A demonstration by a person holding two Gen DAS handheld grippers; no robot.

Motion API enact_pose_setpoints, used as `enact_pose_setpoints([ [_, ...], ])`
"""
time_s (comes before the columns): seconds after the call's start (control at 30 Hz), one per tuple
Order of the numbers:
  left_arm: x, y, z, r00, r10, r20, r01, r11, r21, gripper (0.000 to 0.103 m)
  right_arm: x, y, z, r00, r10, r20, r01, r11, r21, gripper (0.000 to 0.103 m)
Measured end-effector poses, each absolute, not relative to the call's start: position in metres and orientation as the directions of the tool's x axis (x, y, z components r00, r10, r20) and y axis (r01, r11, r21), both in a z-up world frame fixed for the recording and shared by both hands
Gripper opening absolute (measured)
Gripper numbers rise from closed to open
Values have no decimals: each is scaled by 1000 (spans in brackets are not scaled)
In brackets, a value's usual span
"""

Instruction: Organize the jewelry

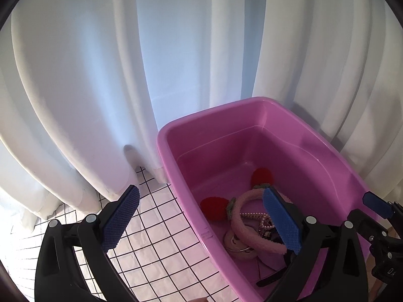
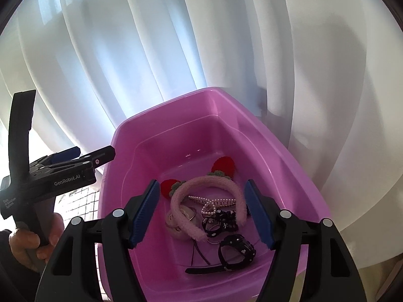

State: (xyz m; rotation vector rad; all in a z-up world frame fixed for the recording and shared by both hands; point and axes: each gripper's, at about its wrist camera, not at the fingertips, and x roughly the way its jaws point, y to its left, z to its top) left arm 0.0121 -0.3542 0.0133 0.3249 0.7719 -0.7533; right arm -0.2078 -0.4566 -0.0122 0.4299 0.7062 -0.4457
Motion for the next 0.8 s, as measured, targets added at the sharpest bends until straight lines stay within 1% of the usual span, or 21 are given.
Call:
enact_pose_setpoints([
  [0.8, 16, -340, 11, 458, -481, -748, 692, 721, -40, 97, -205, -453, -11, 684, -237, -690, 505, 837, 213, 66],
])
